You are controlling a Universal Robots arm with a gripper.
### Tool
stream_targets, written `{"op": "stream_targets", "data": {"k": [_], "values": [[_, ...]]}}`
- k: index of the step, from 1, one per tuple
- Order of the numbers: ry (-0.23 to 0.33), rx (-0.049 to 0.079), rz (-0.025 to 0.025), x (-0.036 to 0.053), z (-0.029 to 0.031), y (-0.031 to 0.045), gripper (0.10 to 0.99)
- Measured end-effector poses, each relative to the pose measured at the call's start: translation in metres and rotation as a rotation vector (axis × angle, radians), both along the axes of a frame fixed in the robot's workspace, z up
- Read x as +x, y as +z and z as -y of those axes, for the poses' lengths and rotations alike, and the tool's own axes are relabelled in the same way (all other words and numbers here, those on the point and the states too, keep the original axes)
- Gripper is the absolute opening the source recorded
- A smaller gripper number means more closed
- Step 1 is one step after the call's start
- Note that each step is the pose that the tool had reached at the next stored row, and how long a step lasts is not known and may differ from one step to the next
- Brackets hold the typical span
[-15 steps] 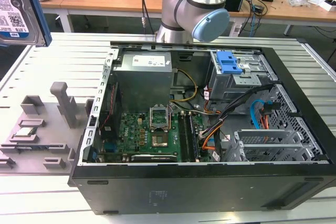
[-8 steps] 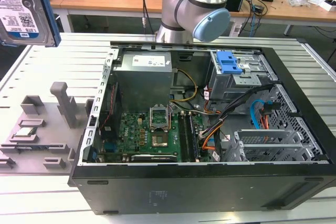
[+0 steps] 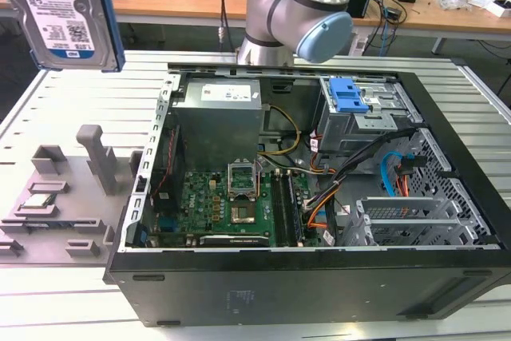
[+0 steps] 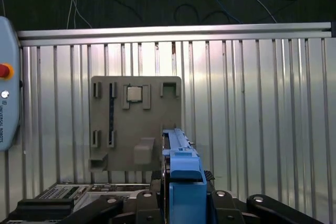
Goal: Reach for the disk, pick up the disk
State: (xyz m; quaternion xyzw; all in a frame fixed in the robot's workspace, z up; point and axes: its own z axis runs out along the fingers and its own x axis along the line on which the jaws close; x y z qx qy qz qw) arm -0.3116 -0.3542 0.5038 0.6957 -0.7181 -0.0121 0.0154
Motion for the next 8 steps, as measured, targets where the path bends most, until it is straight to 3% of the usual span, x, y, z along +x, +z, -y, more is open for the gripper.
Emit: {"op": "stream_targets", "data": {"k": [8], "values": [[0.000,0.000,0.0001,0.0361,0.0000,0.0000,0.369]]}}
